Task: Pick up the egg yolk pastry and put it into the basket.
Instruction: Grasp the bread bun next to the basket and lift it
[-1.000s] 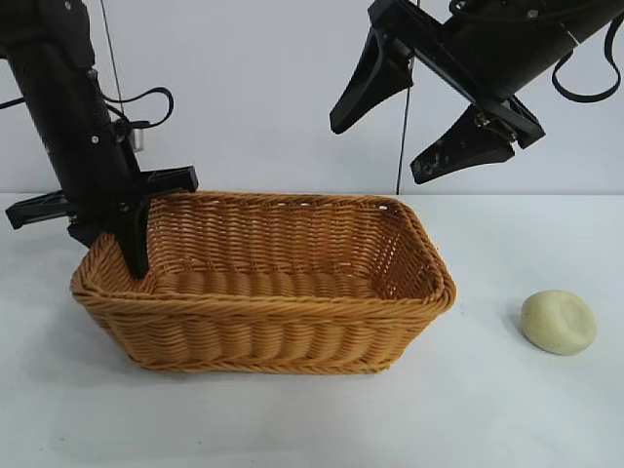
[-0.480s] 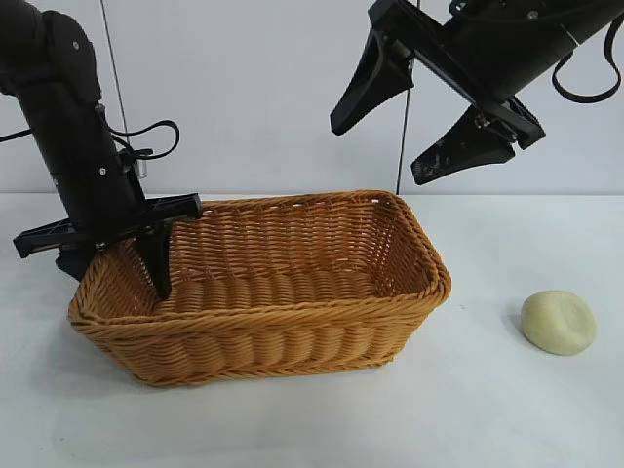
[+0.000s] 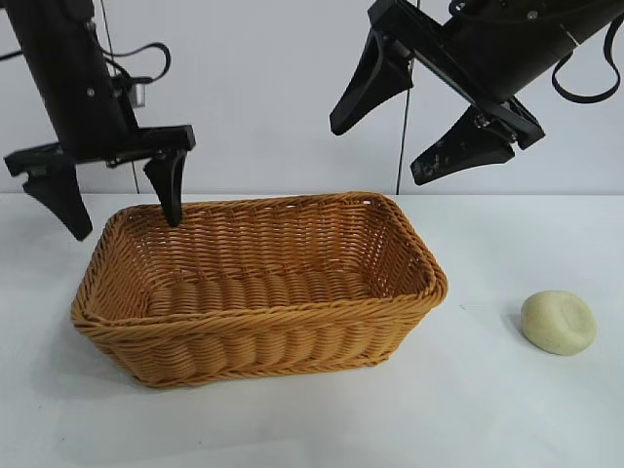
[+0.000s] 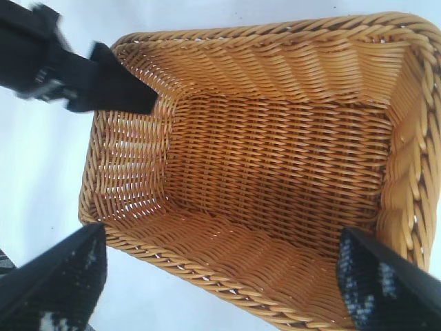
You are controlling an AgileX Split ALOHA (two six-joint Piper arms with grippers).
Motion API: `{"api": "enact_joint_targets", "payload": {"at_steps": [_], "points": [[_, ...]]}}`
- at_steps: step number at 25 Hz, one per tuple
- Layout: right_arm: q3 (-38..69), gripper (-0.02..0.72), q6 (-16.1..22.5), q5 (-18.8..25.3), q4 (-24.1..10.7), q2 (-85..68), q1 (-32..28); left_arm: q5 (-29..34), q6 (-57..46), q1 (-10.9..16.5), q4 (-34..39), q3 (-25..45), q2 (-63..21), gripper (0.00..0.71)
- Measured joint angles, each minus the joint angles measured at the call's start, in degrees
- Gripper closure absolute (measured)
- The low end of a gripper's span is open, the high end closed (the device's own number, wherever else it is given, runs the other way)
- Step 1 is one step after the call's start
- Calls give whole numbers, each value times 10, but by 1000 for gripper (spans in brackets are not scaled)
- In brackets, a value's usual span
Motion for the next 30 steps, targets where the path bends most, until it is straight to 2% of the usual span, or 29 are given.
{"api": "enact_joint_targets", "payload": {"at_steps": [4, 7, 12, 13, 16, 19, 26, 30], "points": [[0, 81, 0, 0, 0, 0, 0, 10, 0, 5, 51, -20, -20, 15], [0, 81, 0, 0, 0, 0, 0, 17, 9, 21, 64, -21, -24, 15], [0, 81, 0, 0, 0, 0, 0, 18, 39, 75, 69, -21, -24, 15], [0, 81, 0, 0, 0, 0, 0, 18, 39, 75, 69, -21, -24, 15], [0, 81, 0, 0, 0, 0, 0, 18, 43, 110, 66, -21, -24, 15], [0, 81, 0, 0, 0, 0, 0, 18, 48, 126, 59, -9, -43, 15], [0, 81, 0, 0, 0, 0, 0, 18, 74, 128, 54, 120, -179, 15], [0, 81, 0, 0, 0, 0, 0, 19, 87, 128, 54, 254, -339, 14]]}}
